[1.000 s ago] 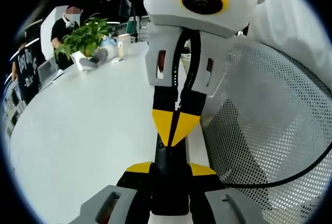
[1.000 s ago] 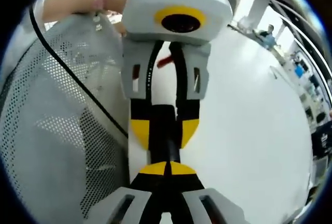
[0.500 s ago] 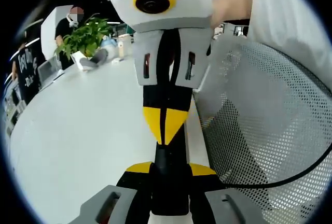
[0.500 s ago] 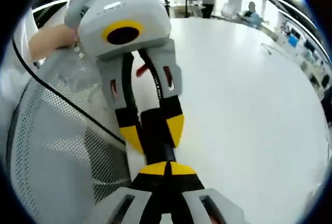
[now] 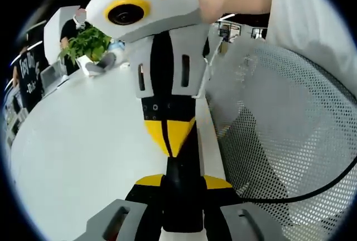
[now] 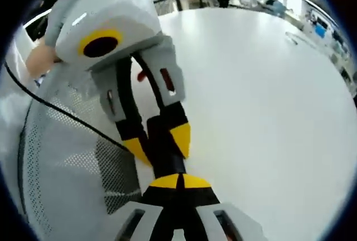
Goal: Press the specified remote control buttons in sequence, fully releasing each button before pressing the next.
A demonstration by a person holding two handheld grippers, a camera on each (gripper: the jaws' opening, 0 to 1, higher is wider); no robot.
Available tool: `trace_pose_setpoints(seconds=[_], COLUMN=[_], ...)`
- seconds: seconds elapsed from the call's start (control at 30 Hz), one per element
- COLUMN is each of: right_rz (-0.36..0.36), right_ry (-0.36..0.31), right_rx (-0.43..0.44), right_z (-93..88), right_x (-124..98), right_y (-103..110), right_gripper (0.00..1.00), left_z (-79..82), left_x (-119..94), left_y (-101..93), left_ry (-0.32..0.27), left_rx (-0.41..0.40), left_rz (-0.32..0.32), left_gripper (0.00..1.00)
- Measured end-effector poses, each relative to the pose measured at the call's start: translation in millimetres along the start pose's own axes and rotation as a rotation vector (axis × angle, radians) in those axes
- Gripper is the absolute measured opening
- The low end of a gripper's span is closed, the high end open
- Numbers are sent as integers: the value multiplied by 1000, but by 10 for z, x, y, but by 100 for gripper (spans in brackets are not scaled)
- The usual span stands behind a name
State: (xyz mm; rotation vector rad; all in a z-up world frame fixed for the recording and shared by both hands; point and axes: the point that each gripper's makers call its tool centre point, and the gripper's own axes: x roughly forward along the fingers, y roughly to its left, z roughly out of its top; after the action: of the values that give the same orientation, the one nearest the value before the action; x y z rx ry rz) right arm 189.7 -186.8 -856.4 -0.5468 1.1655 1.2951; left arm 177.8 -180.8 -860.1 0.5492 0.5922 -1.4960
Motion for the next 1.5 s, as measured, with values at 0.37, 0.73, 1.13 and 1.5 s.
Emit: trace_pose_setpoints(seconds=[0.37, 0.73, 1.13, 1.5], right_rz=[63, 48, -55, -180], right_ry=[93, 139, 124, -134], right_rx=[64, 53, -57, -220], right_z=[14, 11, 10, 75], right_x=[26, 38, 33, -14], right_y=[-11, -3, -10, 157], right_gripper=[0, 0, 0, 0], left_z=[-3, -4, 3, 6], left_x=[4, 1, 1, 2], left_y=[2, -6, -2, 5], left_ry=[3, 3, 3, 2], left_rx=[2, 1, 1, 0], left_rz=[0, 1, 1, 2], left_gripper=[24, 24, 24, 24])
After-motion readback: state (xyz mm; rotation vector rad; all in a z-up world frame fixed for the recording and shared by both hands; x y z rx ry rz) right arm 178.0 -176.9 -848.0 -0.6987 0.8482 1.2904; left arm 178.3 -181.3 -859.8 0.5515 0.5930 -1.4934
